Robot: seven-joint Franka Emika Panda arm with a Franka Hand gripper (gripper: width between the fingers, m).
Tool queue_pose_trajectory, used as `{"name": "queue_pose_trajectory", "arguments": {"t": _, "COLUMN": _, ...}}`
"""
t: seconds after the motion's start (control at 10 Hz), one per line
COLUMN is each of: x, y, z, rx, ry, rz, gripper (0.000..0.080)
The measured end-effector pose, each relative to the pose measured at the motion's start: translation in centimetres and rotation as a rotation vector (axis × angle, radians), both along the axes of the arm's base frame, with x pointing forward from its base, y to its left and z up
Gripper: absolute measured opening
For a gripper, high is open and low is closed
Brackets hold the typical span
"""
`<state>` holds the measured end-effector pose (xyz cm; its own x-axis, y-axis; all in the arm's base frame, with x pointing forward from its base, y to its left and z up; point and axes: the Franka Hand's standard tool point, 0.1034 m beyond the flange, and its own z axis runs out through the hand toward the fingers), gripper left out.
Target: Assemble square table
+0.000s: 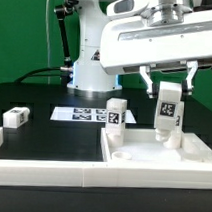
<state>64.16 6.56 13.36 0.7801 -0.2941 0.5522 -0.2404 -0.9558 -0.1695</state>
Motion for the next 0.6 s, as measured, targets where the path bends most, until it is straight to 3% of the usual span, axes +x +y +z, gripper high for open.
{"name": "queue_pose_trajectory", "arguments": {"t": 0.2, "x": -1.2, "y": 0.6, "z": -1.2, "rx": -0.010, "ry": -0.042, "rz": 0.003, "gripper": 0.0314}}
{"name": "queue_pose_trajectory", "arguments": {"t": 0.3, "x": -1.3, "y": 1.7, "z": -1.2, "rx": -0.009, "ry": -0.045, "rz": 0.026, "gripper": 0.0314}}
{"name": "queue_pose_trajectory", "arguments": {"t": 0.6, "x": -1.1, "y": 2.3, "z": -1.3, "rx": -0.009, "ry": -0.052, "rz": 0.049, "gripper": 0.0314}}
